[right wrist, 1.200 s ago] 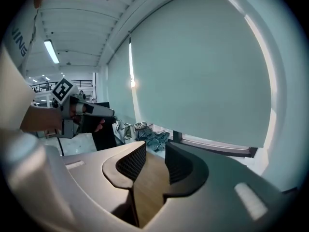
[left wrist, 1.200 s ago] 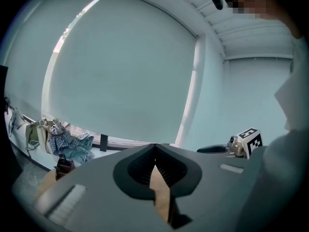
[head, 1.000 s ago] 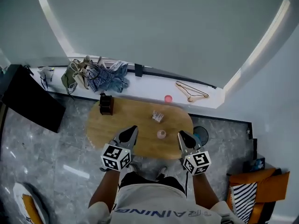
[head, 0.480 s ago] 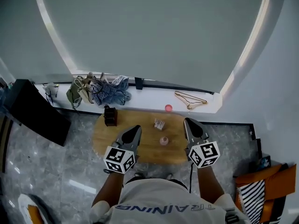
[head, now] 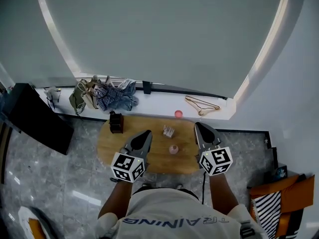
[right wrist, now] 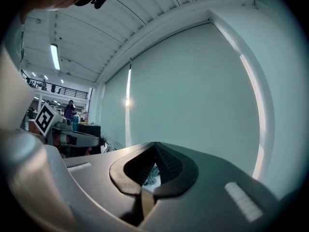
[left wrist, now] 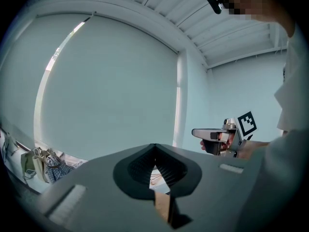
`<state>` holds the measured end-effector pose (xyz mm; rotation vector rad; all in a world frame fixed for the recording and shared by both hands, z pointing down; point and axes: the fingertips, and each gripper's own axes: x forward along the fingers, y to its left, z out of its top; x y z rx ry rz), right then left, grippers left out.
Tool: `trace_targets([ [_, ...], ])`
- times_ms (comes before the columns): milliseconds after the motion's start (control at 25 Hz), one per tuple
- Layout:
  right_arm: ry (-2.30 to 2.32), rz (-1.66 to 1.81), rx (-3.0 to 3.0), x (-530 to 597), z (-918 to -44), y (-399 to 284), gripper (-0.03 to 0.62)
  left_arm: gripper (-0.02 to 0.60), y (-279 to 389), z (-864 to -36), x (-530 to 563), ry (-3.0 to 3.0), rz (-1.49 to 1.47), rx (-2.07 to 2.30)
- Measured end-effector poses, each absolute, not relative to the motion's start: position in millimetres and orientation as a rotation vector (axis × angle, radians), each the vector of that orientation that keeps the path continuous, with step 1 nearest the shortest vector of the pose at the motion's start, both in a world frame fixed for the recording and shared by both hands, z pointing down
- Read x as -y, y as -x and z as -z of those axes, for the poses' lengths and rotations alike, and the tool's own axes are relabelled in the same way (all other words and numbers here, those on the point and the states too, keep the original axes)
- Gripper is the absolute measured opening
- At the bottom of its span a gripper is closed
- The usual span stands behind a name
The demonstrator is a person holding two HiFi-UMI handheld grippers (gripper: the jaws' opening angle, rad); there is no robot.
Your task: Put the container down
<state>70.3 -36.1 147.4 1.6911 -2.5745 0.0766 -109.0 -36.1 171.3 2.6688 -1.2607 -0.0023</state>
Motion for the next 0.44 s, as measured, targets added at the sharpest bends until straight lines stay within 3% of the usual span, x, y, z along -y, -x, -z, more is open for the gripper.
trace_targets([
  [440,-1.677,-0.095,2.568,39.9,-151.8,-73.5,0.014,0.002,102.8,-168.0,41.6,-2.672,0.004,1.249],
])
